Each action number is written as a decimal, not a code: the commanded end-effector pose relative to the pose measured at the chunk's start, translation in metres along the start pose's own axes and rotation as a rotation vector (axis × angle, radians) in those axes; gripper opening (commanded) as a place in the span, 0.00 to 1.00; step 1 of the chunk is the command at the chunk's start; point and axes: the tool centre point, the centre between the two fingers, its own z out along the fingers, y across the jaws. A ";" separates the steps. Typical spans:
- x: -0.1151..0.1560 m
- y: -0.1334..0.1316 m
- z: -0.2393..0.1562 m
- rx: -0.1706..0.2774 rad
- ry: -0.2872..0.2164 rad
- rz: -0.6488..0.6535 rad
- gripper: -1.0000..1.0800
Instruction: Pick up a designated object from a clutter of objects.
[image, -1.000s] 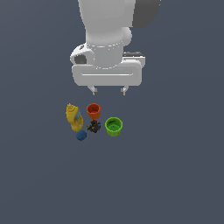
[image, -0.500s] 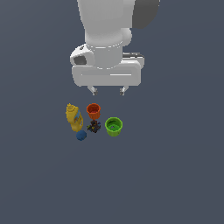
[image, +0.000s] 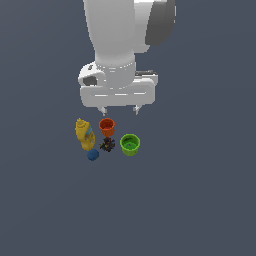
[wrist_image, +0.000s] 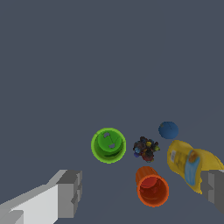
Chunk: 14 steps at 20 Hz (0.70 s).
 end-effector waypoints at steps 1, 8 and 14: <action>0.000 0.005 0.010 -0.006 -0.002 -0.042 0.96; -0.003 0.024 0.047 -0.023 -0.010 -0.198 0.96; -0.009 0.040 0.080 -0.034 -0.020 -0.342 0.96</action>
